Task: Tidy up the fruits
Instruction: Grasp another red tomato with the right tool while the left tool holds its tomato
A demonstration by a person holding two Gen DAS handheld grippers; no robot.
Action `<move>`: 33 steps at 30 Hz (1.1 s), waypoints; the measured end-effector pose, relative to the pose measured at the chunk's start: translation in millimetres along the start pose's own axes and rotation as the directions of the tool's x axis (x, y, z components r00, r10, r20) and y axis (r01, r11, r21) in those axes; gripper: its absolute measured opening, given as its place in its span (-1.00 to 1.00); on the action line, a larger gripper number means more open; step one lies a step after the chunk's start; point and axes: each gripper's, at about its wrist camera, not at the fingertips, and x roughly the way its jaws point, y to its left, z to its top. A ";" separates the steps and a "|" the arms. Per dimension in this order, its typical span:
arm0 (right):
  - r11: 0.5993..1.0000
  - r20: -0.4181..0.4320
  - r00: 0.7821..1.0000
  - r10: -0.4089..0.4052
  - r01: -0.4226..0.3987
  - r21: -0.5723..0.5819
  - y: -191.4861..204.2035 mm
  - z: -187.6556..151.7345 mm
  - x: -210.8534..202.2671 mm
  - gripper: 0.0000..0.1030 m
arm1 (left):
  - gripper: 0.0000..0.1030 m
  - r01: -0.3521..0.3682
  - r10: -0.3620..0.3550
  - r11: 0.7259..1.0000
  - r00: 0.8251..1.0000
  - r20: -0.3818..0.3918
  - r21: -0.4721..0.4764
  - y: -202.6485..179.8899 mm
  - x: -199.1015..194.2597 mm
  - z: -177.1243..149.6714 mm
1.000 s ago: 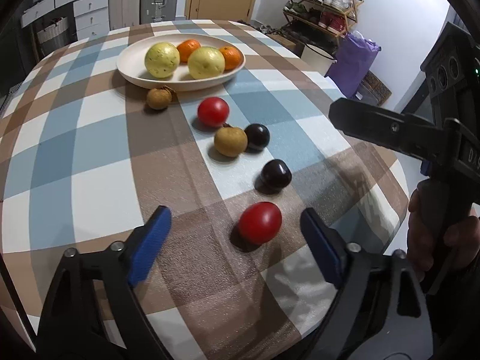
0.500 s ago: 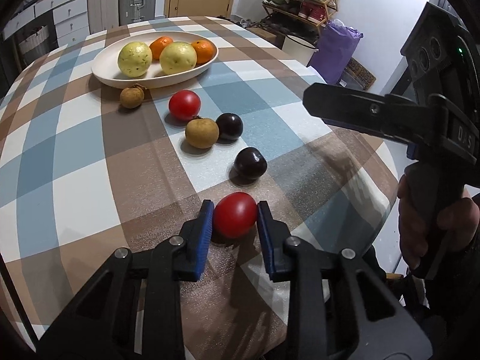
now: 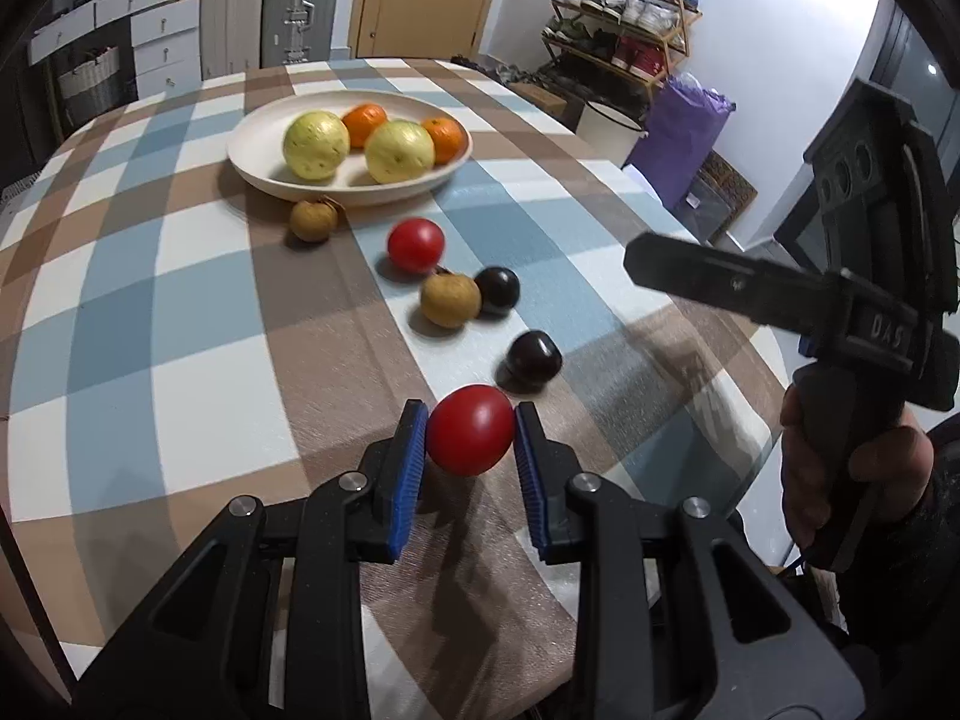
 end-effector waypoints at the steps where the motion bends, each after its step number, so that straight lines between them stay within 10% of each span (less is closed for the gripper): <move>1: 1.000 -0.001 1.000 -0.001 0.001 -0.003 0.9 0.1 1.0 0.87 | -0.49 -0.005 0.005 1.000 1.000 0.002 -0.005 1.2 -0.8 0.9; 33: 0.993 -0.079 0.996 -0.036 0.027 -0.114 25.1 36.2 79.4 0.66 | -0.49 0.013 -0.008 0.988 0.999 0.036 -0.152 65.6 -1.9 16.0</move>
